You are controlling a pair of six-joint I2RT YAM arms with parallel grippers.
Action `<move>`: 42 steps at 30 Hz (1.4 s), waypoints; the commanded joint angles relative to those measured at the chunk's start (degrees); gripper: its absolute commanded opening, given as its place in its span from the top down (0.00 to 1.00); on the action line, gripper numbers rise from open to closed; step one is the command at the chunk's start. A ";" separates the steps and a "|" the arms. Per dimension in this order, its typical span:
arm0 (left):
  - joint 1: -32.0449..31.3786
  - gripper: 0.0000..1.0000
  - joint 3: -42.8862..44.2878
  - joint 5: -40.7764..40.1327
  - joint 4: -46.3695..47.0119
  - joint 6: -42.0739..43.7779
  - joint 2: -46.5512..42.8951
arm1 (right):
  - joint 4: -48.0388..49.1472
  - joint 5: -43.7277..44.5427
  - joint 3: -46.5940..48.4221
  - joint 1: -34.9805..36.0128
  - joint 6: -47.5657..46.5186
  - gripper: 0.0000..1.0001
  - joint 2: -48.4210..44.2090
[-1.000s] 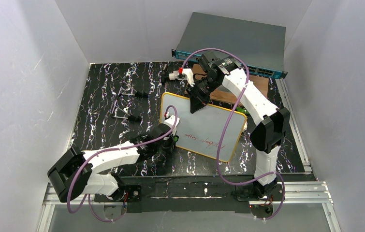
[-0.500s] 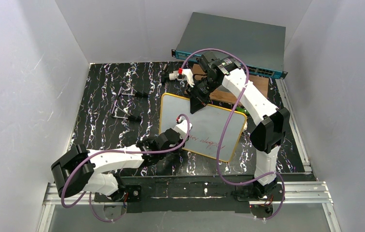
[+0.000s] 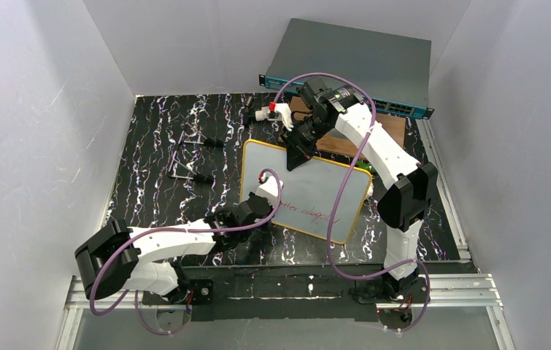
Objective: Erase the whiteboard
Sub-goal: Erase the center of the board with the whiteboard.
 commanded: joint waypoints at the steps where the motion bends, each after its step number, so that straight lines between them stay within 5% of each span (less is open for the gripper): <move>1: 1.93 1.00 -0.14 -9.03 -0.83 -5.03 -2.55 | -4.44 -4.82 -0.99 2.02 -1.25 0.99 -1.41; 16: -5.51 1.00 0.09 -1.16 8.07 1.63 3.36 | -4.72 -5.06 -0.66 2.10 -1.35 0.99 -1.08; 28: -3.25 1.00 0.32 -15.35 0.22 -3.09 0.96 | -4.84 -5.30 -0.40 2.11 -1.51 0.99 -1.34; 35: 0.11 1.00 -0.91 -10.37 -0.60 -6.71 -1.42 | -4.99 -5.12 -0.16 2.19 -1.52 0.99 -1.15; 42: -6.11 1.00 0.86 -4.40 4.30 -2.70 2.28 | -4.92 -5.02 -0.23 2.15 -1.50 0.99 -1.14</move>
